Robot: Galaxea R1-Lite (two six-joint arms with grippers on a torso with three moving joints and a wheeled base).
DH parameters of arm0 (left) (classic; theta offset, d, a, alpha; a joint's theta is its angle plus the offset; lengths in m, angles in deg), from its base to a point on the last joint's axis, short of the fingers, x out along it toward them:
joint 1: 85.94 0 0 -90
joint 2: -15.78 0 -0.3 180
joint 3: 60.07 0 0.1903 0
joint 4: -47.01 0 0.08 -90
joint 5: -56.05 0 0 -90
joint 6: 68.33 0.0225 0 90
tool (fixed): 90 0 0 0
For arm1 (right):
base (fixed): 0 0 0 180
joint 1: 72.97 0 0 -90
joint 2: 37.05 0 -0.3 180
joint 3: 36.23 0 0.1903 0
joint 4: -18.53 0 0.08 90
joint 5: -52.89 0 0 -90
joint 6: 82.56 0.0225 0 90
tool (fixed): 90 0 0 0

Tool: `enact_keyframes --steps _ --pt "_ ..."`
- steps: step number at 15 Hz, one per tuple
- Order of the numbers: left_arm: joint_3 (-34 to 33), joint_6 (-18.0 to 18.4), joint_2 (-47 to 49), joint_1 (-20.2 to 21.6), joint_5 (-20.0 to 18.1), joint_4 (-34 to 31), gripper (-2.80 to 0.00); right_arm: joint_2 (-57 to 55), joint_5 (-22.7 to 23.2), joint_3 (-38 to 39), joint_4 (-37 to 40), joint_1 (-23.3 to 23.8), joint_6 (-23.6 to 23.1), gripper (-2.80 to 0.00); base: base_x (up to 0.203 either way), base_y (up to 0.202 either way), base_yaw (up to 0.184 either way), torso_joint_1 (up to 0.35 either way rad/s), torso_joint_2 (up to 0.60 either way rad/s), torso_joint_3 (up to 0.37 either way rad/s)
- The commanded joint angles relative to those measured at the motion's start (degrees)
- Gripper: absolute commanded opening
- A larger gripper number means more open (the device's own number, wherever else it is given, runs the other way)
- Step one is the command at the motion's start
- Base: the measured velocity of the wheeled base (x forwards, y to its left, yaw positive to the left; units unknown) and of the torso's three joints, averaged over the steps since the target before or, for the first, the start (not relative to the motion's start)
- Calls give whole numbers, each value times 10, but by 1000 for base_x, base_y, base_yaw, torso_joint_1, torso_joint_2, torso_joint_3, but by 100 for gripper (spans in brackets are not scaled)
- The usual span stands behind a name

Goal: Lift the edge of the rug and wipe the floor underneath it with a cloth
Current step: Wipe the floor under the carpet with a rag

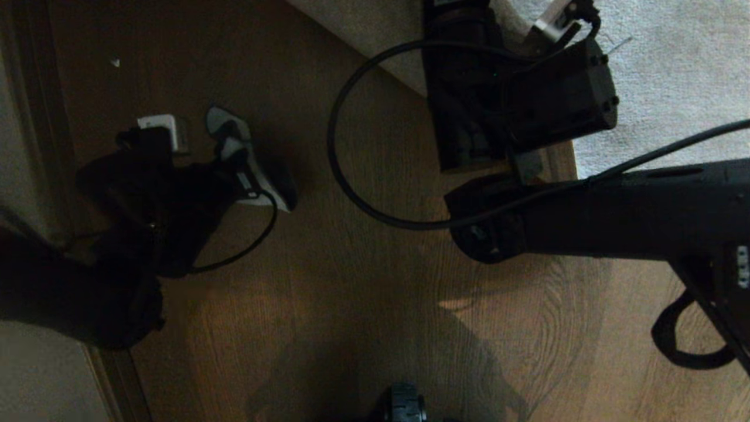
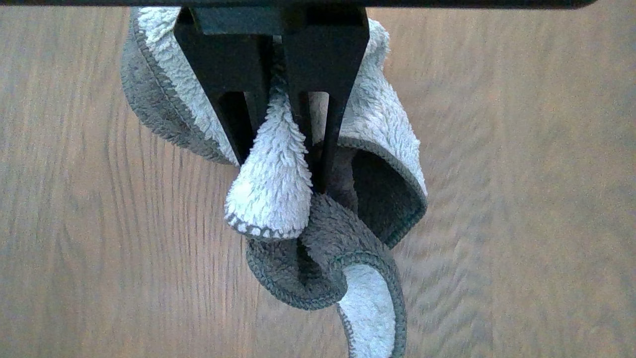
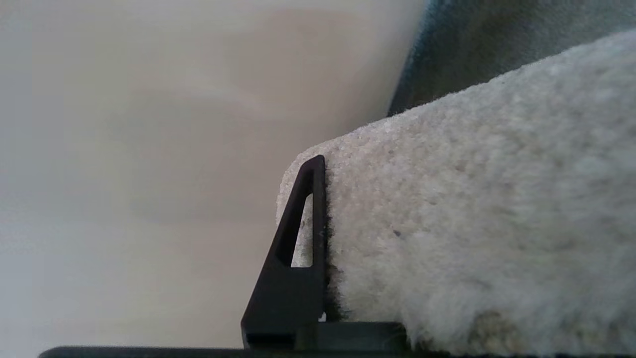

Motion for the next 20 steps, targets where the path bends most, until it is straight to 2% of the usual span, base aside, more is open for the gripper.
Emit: enact_keyframes --steps 1,5,9,17,20 --pt "-45 5 -46 -15 -2 5 -280 8 -1 1 -28 0 1 -280 0 0 0 0 0 0" --pt "-78 6 -70 -84 -2 5 -280 14 -1 1 -28 -1 1 -280 0 0 0 0 0 0" --pt "-65 4 -46 -125 -2 5 -280 21 -1 2 -28 -1 2 -280 0 0 0 0 0 0" --pt "104 1 73 -202 -1 21 -280 23 -1 2 -28 0 1 -280 0 0 0 0 0 0" --pt "149 0 100 -209 -1 24 -280 24 -2 2 -28 0 1 -280 0 0 0 0 0 0"
